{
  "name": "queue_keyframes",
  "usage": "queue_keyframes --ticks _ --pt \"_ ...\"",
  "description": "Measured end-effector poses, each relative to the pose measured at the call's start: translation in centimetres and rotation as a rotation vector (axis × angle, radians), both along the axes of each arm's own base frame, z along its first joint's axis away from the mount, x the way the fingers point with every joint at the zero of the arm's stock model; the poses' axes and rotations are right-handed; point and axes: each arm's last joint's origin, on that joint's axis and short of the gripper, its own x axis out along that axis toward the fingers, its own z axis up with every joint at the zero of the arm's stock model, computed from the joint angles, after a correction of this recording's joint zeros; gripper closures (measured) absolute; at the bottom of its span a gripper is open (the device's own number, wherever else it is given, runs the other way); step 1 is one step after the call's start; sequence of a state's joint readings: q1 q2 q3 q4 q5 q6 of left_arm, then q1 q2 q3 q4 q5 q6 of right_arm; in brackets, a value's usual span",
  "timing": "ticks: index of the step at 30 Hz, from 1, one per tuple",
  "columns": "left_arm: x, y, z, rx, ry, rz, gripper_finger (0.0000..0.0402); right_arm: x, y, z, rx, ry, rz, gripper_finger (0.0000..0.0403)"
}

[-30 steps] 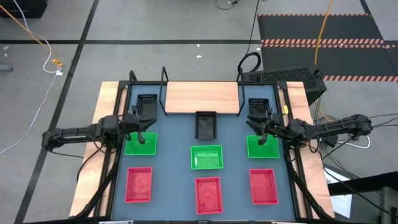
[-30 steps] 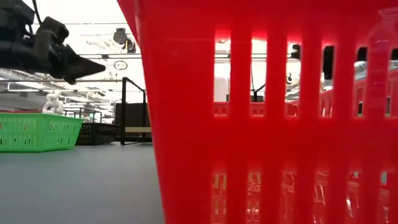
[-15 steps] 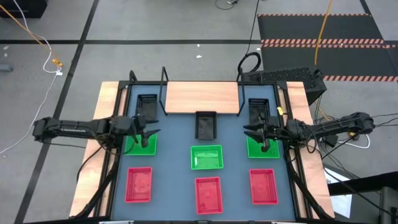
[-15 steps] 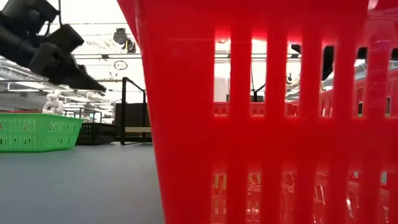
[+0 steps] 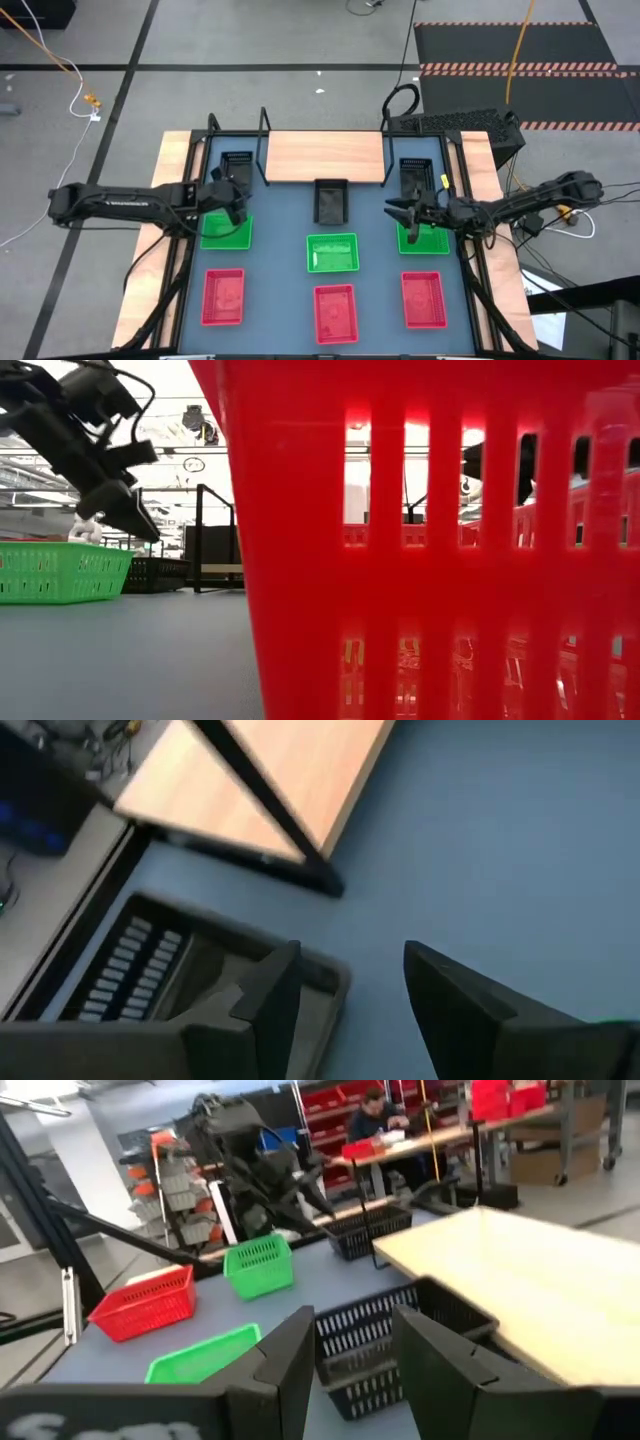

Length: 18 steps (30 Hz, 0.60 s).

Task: Stack baskets on shelf by color
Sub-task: Put the top left black bin on the shelf

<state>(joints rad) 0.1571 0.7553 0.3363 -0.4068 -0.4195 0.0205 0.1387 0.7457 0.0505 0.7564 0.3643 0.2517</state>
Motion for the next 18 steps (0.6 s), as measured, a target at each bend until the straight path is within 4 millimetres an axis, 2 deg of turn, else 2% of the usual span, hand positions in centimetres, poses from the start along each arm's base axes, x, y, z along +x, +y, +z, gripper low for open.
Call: queue_keyframes --ticks 8,18 --pt "0.5 1.6 -1.5 -0.039 0.103 0.084 0.0235 0.2 0.3 0.4 -0.048 -0.048 0.078 0.0273" --pt "0.4 2.9 -2.1 -0.086 0.134 0.127 0.0236 0.3 0.3 0.4 -0.075 -0.038 0.078 0.0273"
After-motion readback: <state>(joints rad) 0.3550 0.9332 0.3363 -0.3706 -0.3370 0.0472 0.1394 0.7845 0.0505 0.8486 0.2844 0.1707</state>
